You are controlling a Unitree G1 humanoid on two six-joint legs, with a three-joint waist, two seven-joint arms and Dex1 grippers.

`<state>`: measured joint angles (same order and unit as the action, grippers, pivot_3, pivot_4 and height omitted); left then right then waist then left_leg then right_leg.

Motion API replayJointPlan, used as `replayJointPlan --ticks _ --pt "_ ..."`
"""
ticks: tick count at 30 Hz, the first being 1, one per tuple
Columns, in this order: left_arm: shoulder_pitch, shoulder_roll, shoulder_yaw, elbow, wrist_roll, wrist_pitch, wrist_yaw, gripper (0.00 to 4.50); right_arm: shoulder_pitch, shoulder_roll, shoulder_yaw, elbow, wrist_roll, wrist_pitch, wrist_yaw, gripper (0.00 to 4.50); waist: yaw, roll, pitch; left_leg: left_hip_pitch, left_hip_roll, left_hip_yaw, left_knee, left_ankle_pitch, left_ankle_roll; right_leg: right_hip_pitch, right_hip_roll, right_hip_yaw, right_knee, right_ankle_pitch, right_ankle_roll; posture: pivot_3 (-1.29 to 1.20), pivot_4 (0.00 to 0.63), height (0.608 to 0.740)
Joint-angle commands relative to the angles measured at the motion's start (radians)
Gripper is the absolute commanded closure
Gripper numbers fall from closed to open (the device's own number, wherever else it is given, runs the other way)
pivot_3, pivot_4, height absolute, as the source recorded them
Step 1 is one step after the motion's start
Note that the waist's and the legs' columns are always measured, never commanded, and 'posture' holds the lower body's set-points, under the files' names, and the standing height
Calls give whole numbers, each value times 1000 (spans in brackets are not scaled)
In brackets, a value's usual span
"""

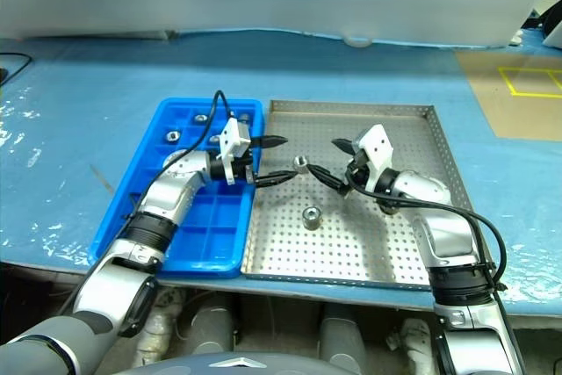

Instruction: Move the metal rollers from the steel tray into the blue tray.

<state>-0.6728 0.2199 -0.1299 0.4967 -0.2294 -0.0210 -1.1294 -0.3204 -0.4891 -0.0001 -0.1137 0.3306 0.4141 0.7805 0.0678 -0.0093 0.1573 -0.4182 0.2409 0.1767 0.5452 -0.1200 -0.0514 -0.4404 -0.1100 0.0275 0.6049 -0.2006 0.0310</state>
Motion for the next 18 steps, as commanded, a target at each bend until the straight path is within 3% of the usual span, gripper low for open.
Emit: replayJointPlan --ticks 1,18 --pt "-31 -7 -11 2 8 -24 -6 15 -3 -4 -4 -30 0 -21 -4 0 0 0 0 0 0 0 0 0 0 0 0 0 0 0 0 -162 150 740" --pt "-50 -20 -17 46 30 -46 -7 15 7 -9 -10 -29 -6 -38 -22 0 -1 0 0 0 0 0 0 0 0 0 0 0 0 0 0 -169 150 740"
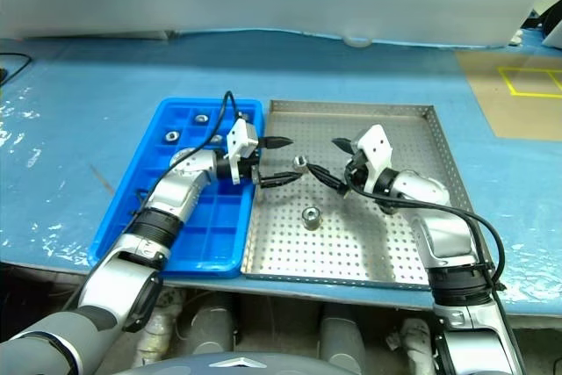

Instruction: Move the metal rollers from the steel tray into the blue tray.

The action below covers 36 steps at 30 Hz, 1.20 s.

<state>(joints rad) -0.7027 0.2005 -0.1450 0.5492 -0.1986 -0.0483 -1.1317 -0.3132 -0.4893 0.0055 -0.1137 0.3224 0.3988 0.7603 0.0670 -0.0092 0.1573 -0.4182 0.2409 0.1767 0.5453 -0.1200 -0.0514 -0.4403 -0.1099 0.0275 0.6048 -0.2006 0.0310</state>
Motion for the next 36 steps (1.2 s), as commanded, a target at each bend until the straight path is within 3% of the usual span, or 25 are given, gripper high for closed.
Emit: replayJointPlan --ticks 1,12,20,27,30,36 --pt "-21 0 -2 -4 2 -18 -3 15 -1 -10 -19 -28 1 -23 -4 0 0 0 0 0 0 0 0 0 0 0 0 0 0 0 0 -169 150 740" --pt "-225 -18 -17 202 49 13 -36 15 40 -80 -102 -56 48 1 21 0 1 0 0 0 0 0 1 0 0 1 0 0 0 0 0 -211 150 740" --pt "-396 -32 -140 479 229 -41 -78 15 85 -81 -112 -106 52 8 -12 0 -17 0 0 0 0 0 1 0 0 1 0 0 0 0 0 -265 150 740" --pt "-494 -87 -164 657 363 -76 179 15 131 -79 -126 -145 52 11 -45 0 -24 0 0 0 -1 0 1 0 0 1 0 0 0 0 0 -298 150 740" --pt "-503 -108 -148 680 364 -73 173 594 144 -79 -130 -159 54 13 -55 0 -25 0 0 0 -1 0 1 0 1 1 0 0 -1 0 0 -310 150 740" --pt "-477 -114 -120 675 337 -44 62 2652 152 -78 -133 -166 51 11 -68 0 -26 0 0 0 -1 0 1 0 1 1 0 0 -1 0 0 -308 150 740"
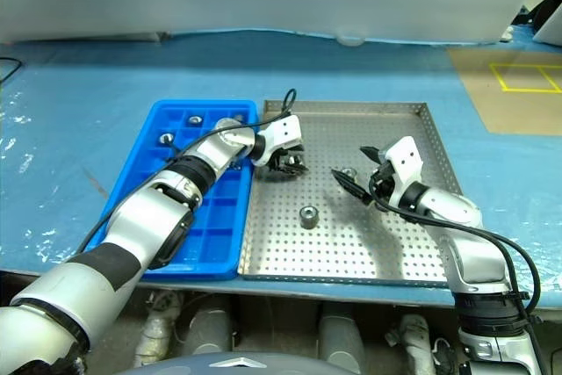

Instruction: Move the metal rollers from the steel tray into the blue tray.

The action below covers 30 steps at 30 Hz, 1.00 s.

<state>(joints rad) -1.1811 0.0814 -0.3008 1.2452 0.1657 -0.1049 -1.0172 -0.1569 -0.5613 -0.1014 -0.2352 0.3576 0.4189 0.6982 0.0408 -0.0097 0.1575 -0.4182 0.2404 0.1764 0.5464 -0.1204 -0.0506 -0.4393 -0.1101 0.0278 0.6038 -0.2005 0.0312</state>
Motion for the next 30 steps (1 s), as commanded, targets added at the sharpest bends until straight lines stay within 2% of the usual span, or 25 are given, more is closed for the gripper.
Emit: replayJointPlan --ticks 1,8,12,15,19,23,30 --pt "5 5 43 -25 -32 17 -67 2876 -5 -5 -25 -43 15 -9 -6 0 0 0 0 0 0 0 0 0 0 0 0 0 0 0 0 -308 150 740" --pt "48 13 163 -112 -140 110 -93 2870 -52 7 9 -3 6 -19 7 0 -1 0 0 0 0 0 0 0 0 0 0 0 0 0 0 -253 150 740" --pt "97 -11 343 -306 -326 165 -5 2870 -103 23 51 45 -1 -33 36 0 3 0 0 -1 0 0 0 0 0 0 0 0 0 0 0 -179 150 740" --pt "183 -20 410 -498 -379 114 115 2870 -152 42 85 97 -3 -46 64 0 3 -1 0 -1 0 0 0 0 1 -1 0 -1 -1 0 0 -122 150 740" --pt "405 -35 437 -908 -436 180 260 2870 -253 80 148 204 -9 -77 135 0 5 -1 0 -1 1 0 -1 -1 1 -1 0 -2 -2 0 -1 13 150 740" --pt "639 -13 413 -1209 -440 263 355 2870 -358 129 189 308 4 -93 215 0 18 -1 1 -4 2 -1 -2 -1 2 -1 0 -4 -2 -1 -1 118 150 740" --pt "924 39 391 -1546 -389 318 514 2870 -499 231 235 458 10 -133 339 0 75 -1 1 -5 3 -2 -2 -1 1 -1 0 -7 -3 -1 -2 270 150 740"
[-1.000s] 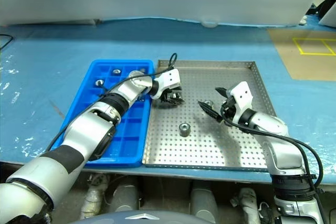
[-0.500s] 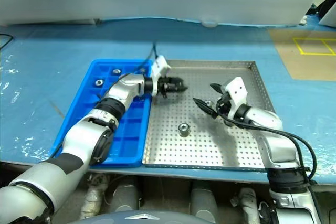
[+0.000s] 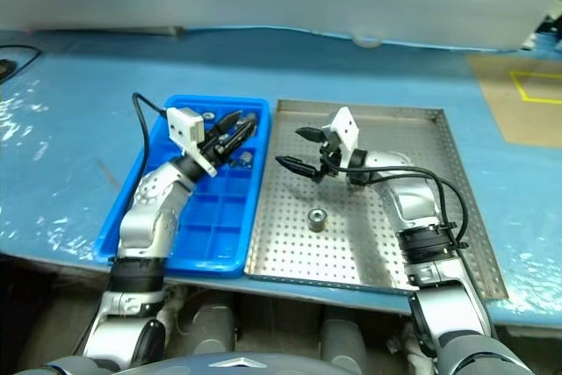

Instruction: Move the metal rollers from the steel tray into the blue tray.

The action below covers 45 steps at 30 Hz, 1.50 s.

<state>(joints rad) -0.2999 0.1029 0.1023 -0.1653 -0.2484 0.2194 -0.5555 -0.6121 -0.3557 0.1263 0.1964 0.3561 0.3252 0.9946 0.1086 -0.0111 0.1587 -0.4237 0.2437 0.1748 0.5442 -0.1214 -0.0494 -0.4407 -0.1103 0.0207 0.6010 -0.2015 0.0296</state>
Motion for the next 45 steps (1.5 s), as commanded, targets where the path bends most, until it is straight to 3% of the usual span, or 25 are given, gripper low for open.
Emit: replayJointPlan --ticks 1,4,11,20,39,45 --pt "73 38 -23 -160 58 -21 66 2870 -58 38 14 47 6 -48 53 0 16 0 0 0 0 0 0 0 0 0 0 0 0 0 0 270 150 740" --pt "153 66 -26 -209 122 -57 130 2870 -90 73 37 108 -14 -78 85 0 38 0 0 0 0 -1 -2 0 0 0 0 -2 -1 0 0 346 150 740" --pt "350 -2 51 -322 197 -40 373 2870 -151 117 64 229 -48 -138 154 0 63 0 0 -6 1 -6 -2 0 -1 -1 0 -7 -3 0 0 456 150 740" --pt "339 -24 57 -246 259 -28 515 2870 -146 116 59 247 -70 -151 183 0 125 0 0 -14 1 -19 3 1 -2 1 0 -18 -4 0 0 462 150 740" --pt "203 35 15 -70 174 7 414 2870 -109 112 66 217 -98 -162 162 0 141 2 -1 -14 0 -25 7 3 -5 1 0 -19 5 0 -1 419 150 740" --pt "148 28 -3 -30 136 27 388 825 -102 95 54 188 -93 -145 158 0 137 2 -1 -14 0 -25 9 3 -5 1 0 -19 6 0 -1 372 150 740"
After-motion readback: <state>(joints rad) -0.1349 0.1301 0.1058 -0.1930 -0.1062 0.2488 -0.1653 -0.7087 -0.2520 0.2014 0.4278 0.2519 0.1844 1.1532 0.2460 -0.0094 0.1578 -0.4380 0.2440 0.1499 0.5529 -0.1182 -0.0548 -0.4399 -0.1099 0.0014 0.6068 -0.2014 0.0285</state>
